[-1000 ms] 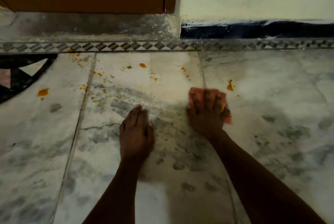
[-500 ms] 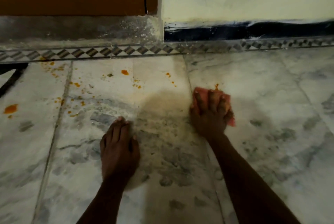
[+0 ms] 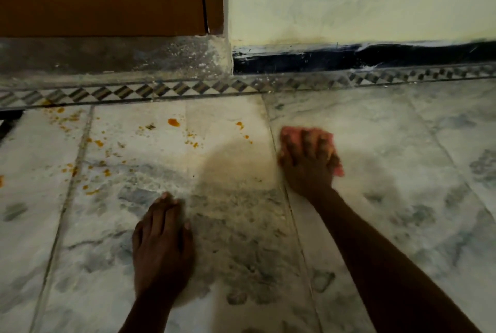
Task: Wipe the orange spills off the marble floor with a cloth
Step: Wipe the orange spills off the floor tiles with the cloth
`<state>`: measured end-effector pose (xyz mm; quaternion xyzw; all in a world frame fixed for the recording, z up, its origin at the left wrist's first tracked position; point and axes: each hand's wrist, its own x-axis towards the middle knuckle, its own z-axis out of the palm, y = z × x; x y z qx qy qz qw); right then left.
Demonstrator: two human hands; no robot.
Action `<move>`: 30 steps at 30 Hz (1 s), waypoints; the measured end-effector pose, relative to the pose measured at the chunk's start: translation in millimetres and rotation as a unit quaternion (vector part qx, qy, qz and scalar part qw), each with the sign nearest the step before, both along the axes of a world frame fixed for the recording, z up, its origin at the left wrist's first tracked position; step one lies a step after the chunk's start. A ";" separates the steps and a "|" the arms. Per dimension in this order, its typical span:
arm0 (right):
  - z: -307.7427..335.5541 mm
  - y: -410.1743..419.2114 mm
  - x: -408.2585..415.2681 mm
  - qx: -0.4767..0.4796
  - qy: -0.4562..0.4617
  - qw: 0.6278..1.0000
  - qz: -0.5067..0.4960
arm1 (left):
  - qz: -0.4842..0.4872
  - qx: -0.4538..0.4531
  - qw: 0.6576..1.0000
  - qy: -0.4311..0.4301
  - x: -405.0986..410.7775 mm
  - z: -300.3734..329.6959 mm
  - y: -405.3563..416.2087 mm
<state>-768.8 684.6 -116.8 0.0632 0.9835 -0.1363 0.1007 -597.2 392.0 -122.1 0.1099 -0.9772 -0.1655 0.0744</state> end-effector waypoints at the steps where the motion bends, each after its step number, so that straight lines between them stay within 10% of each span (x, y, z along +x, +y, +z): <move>1: -0.7 -1.1 18.6 0.006 0.009 0.999 0.044 | -0.001 0.003 1.000 0.000 0.3 1.6 0.6; 10: -1.0 12.5 -14.3 -0.027 -0.008 0.993 -0.117 | -0.005 -0.009 1.000 0.009 -2.0 0.5 -1.5; 17: -1.6 -17.6 64.8 0.007 0.006 0.995 0.104 | -0.003 -0.014 1.000 0.017 -2.6 3.1 -1.3; 24: -0.7 -1.7 -43.8 -0.036 -0.010 0.993 -0.108 | 0.000 -0.019 1.000 0.004 -1.8 -1.4 -0.8; 30: -1.3 -28.1 55.5 -0.004 0.023 0.993 0.117 | 0.001 -0.027 1.000 -0.007 -2.2 3.8 -0.7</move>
